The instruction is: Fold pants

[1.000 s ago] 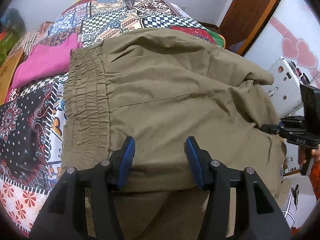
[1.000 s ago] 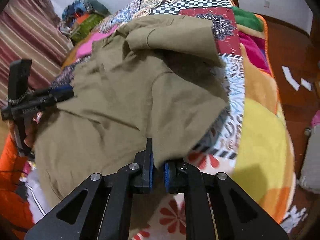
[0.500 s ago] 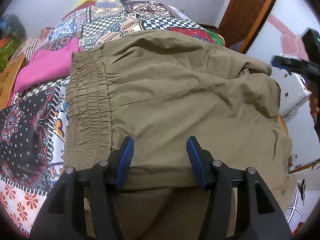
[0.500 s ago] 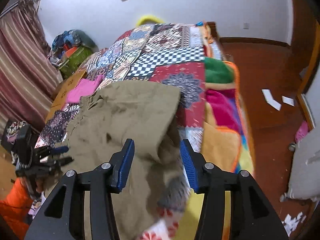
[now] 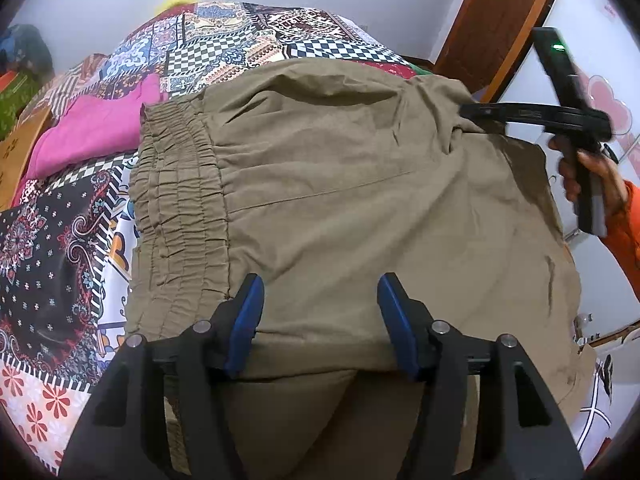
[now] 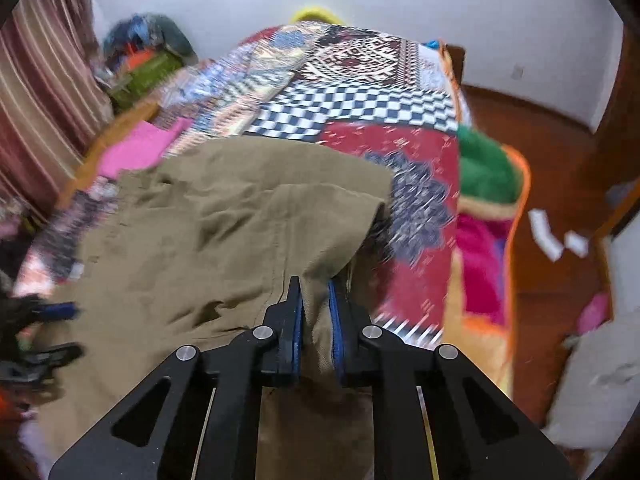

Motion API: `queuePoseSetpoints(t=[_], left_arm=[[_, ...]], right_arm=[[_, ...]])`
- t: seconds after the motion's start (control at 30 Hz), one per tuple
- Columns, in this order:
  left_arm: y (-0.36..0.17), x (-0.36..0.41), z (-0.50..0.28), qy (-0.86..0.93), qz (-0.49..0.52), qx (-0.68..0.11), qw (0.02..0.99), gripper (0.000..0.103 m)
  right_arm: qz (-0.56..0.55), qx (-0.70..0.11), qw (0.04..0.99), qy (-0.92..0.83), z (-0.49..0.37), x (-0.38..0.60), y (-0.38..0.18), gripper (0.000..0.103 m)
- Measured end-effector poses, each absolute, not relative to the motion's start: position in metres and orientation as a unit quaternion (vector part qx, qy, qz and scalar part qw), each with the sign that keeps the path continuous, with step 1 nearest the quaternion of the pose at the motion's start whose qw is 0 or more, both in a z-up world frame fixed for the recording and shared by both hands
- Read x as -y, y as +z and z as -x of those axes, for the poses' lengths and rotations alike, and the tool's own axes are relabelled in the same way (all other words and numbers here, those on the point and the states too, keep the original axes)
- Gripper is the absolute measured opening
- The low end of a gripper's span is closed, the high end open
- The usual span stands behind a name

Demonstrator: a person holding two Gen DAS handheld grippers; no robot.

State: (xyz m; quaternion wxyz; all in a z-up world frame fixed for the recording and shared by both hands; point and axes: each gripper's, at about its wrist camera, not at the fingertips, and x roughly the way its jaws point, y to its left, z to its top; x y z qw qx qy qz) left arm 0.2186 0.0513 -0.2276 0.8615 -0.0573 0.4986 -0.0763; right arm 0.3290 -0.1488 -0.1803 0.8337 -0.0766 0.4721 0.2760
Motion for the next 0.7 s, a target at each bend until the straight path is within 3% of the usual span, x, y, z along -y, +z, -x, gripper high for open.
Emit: queuePoseSetpoints(t=[0.3,0.37,0.43,0.7], left_arm=[[-0.211,-0.060,-0.208,-0.060,0.054,-0.495,0.865,0.060],[-0.197,-0.069,-0.204,-0.042,0.046,-0.483,0.873,0.060],[-0.184,-0.083,-0.203,-0.022,0.040,-0.470,0.881,0.060],[-0.156,-0.156,-0.229,0.058,0.077,-0.426,0.899,0.067]], right_arm=[[0.129,-0.488,0.830,0.237,-0.344,0.142,-0.180,0.013],[0.130,-0.477,0.840,0.226,-0.342,0.152,-0.166,0.023],[0.114,-0.463,0.851,0.218,-0.342,0.164,-0.151,0.041],[0.046,-0.430,0.873,0.226,-0.337,0.197,-0.103,0.055]])
